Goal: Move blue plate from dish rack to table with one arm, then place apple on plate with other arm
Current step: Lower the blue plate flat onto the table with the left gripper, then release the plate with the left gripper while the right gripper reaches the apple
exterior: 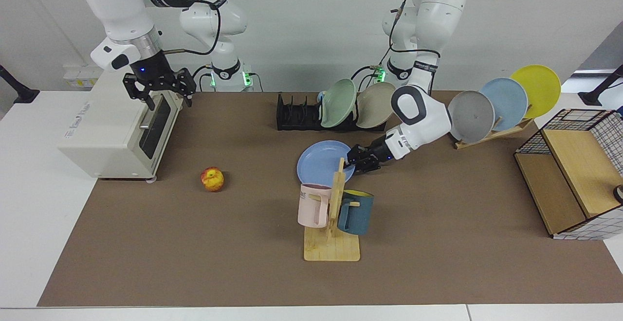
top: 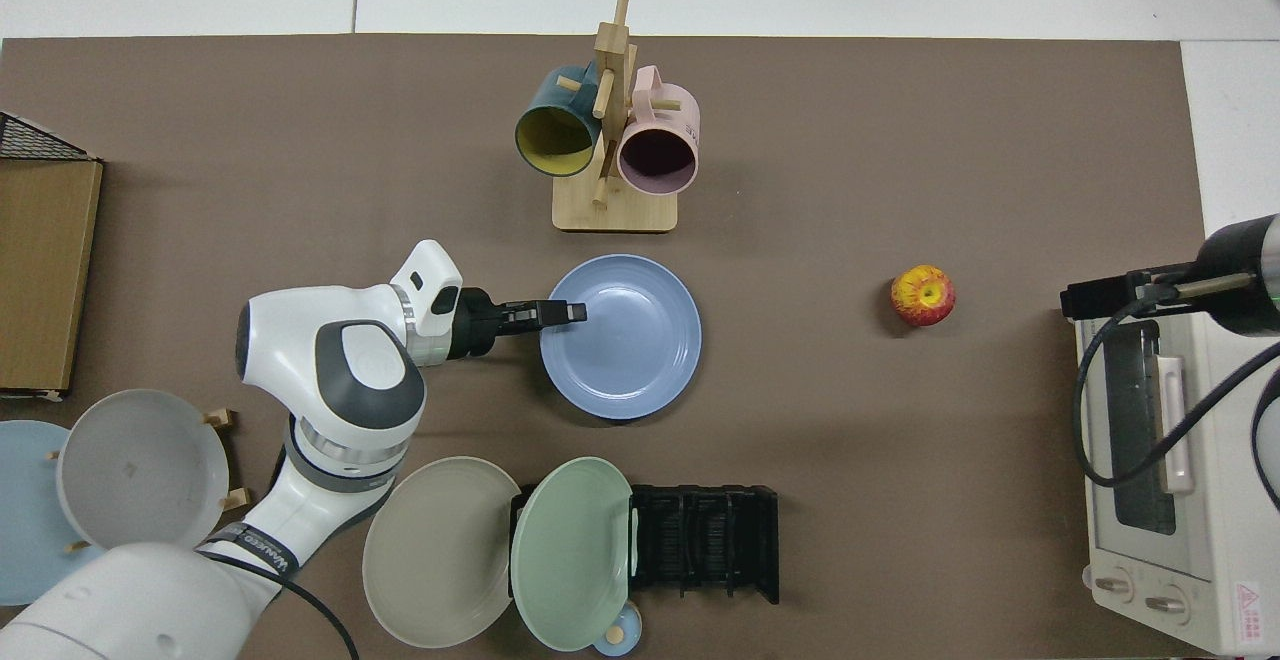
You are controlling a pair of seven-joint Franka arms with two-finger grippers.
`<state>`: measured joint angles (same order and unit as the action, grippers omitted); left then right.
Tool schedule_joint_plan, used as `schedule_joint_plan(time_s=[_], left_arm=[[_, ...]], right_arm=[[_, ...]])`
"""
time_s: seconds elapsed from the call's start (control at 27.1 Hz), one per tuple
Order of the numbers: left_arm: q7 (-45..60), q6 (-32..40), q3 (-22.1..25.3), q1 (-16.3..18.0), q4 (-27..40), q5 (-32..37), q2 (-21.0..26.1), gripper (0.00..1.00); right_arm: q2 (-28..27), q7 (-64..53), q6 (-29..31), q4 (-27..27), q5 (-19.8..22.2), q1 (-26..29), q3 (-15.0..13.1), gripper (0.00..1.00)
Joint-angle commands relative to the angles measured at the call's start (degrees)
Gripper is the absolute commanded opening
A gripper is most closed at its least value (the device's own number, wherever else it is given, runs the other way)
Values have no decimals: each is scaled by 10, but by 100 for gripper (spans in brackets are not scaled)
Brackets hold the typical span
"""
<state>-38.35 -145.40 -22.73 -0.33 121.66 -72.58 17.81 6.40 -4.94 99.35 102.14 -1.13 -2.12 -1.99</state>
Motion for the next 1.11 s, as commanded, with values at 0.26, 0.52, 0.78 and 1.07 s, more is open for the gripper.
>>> schedule_joint_plan(time_s=[0.26, 0.52, 0.78, 1.07], left_arm=[[68, -97, -44, -14, -6, 1, -12, 100], [67, -111, -44, -19, -2, 32, -22, 99], [85, -101, -25, -18, 4, 67, -56, 98], [109, -81, -14, -18, 16, 110, -86, 98]], right_arm=[[-35, 20, 91, 35, -9, -19, 3, 100], [-96, 51, 154, 43, -10, -39, 3, 100], [-154, 49, 230, 53, -10, -46, 3, 100], [-197, 42, 298, 82, -8, -50, 3, 100]])
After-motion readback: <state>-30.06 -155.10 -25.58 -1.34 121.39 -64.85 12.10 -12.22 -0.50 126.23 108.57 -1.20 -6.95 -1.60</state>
